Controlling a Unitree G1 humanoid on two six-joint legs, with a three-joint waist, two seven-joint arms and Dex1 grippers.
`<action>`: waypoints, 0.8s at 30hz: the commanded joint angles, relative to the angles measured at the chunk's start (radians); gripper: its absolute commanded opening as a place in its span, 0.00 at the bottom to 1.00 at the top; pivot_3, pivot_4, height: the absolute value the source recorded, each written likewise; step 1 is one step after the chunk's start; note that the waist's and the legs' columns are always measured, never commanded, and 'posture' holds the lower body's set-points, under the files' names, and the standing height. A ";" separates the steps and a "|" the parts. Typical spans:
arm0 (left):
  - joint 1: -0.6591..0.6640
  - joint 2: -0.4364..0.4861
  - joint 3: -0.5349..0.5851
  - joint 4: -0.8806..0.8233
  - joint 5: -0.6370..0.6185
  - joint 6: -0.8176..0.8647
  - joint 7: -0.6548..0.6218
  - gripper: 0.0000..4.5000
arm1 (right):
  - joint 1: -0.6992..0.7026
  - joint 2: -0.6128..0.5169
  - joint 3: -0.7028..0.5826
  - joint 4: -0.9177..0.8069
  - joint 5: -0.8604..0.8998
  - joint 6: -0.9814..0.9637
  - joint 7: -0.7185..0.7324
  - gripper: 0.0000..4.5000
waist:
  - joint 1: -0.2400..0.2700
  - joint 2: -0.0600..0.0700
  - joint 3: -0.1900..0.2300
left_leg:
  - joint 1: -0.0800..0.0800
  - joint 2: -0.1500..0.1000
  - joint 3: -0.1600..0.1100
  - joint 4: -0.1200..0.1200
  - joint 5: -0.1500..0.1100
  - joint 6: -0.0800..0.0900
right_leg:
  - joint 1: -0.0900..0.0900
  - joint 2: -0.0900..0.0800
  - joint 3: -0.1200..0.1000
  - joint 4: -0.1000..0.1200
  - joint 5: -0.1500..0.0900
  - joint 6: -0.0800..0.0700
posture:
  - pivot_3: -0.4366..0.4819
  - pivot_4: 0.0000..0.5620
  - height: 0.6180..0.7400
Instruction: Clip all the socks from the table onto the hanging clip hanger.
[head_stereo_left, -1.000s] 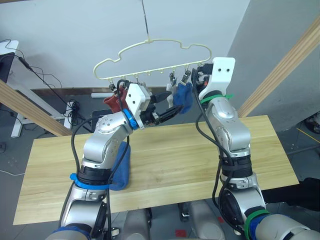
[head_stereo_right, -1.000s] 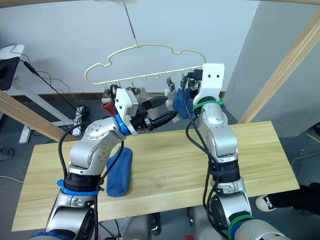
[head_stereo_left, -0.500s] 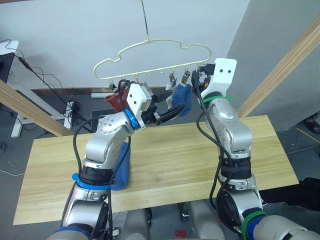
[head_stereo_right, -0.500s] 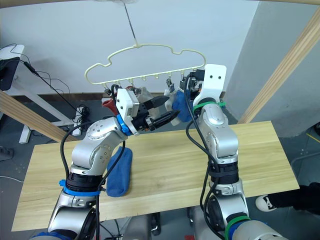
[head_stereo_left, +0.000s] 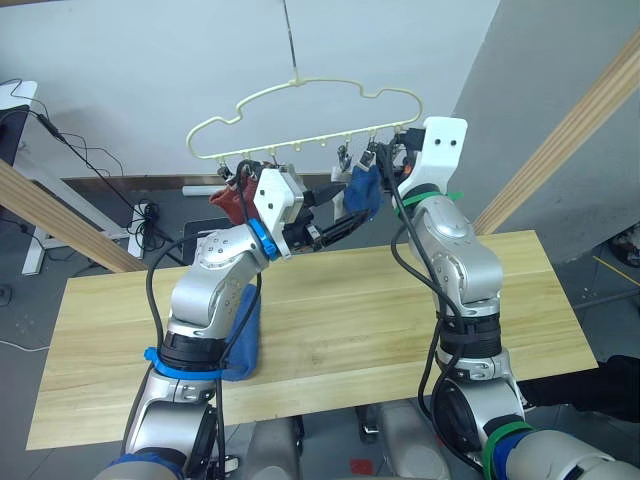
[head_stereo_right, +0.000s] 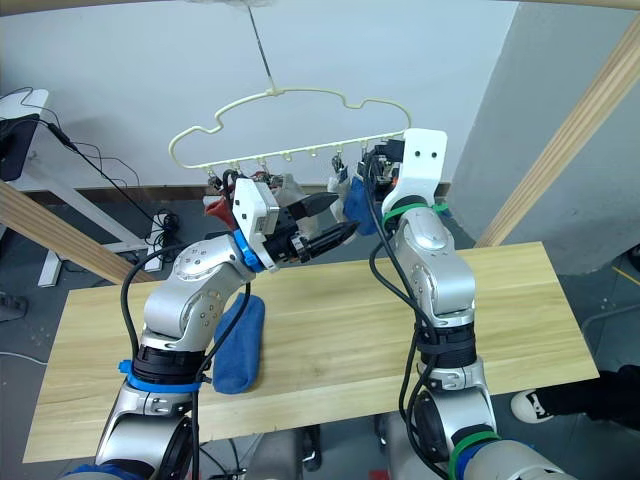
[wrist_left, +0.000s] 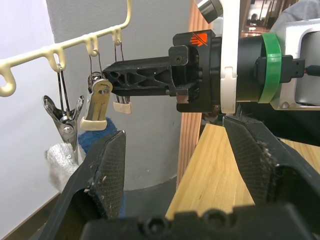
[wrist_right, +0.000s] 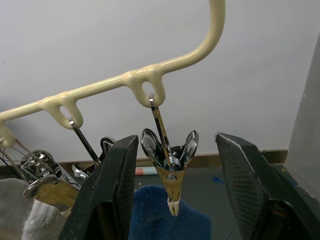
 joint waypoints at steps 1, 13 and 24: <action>0.003 -0.002 -0.007 -0.028 0.002 -0.021 -0.008 0.77 | -0.026 0.001 0.019 -0.011 0.000 -0.029 0.012 0.57 | 0.000 0.000 0.000 | 0.000 0.000 0.000 0.000 0.000 0.000 | 0.000 0.000 0.000 0.000 0.000 0.000 | 0.27 0.52 1.00; 0.006 -0.003 -0.010 -0.024 0.004 -0.028 -0.009 0.77 | -0.031 0.002 0.028 0.005 -0.002 -0.042 0.022 0.57 | 0.000 0.000 0.000 | 0.000 0.000 0.000 0.000 0.000 0.000 | 0.000 0.000 0.000 0.000 0.000 0.000 | 0.27 0.51 1.00; 0.015 -0.003 -0.010 -0.026 0.007 -0.030 -0.009 0.77 | -0.043 -0.008 0.031 0.031 -0.009 -0.068 0.031 0.57 | 0.000 0.000 0.000 | 0.000 0.000 0.000 0.000 0.000 0.000 | 0.000 0.000 0.000 0.000 0.000 0.000 | 0.27 0.51 1.00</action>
